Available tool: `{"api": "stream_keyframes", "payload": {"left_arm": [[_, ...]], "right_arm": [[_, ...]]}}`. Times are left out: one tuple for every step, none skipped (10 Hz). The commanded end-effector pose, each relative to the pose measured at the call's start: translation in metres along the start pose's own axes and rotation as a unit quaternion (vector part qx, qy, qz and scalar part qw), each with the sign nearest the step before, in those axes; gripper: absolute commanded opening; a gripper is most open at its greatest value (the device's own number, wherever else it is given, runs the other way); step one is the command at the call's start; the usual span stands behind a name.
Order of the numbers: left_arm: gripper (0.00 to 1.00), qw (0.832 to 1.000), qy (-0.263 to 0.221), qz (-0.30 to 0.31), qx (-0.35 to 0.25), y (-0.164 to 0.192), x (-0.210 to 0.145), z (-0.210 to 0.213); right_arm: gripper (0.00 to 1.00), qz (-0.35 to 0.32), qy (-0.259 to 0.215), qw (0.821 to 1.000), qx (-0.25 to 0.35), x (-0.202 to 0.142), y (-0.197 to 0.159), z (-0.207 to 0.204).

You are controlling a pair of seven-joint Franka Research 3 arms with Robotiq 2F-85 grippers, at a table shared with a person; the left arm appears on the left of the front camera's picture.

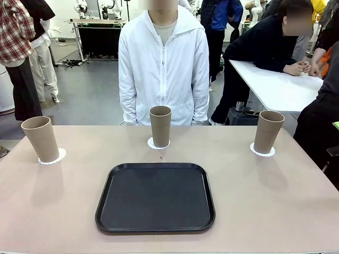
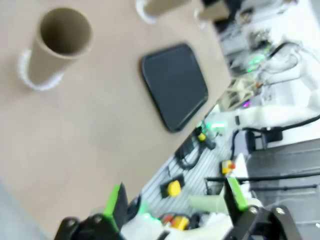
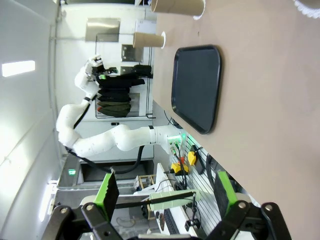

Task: Place coasters on the table and set cups on them.
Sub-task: Take one Reusable plastic cup from the Flat Tray and place it on a coaster set by the human.

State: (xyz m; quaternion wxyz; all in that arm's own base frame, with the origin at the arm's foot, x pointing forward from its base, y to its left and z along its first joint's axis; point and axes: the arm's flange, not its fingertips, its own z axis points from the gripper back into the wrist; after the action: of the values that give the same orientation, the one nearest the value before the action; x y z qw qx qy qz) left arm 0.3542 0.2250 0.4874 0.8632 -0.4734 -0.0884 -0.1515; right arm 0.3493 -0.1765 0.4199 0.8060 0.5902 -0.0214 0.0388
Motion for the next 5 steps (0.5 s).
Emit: {"api": "stream_keyframes", "payload": {"left_arm": [[1.0,0.999,-0.027,0.017,-0.036,0.036,-0.005,0.013],[1.0,0.998,-0.033,0.031,-0.044,0.049,-0.014,0.024],[1.0,0.997,-0.039,0.04,-0.058,0.06,-0.021,0.035],[1.0,0.995,-0.055,0.047,-0.074,0.065,-0.027,0.038],[1.0,0.993,-0.069,0.051,-0.082,0.068,-0.029,0.042]], "right_arm": [[1.0,0.002,0.002,1.0,0.004,0.0,0.001,0.0],[1.0,0.002,0.002,1.0,0.004,0.0,0.001,0.0],[1.0,0.002,0.002,1.0,0.004,0.0,0.001,0.0],[1.0,0.002,0.002,1.0,0.004,0.0,0.001,0.0],[1.0,0.002,0.002,1.0,0.004,0.0,0.001,0.0]]}}
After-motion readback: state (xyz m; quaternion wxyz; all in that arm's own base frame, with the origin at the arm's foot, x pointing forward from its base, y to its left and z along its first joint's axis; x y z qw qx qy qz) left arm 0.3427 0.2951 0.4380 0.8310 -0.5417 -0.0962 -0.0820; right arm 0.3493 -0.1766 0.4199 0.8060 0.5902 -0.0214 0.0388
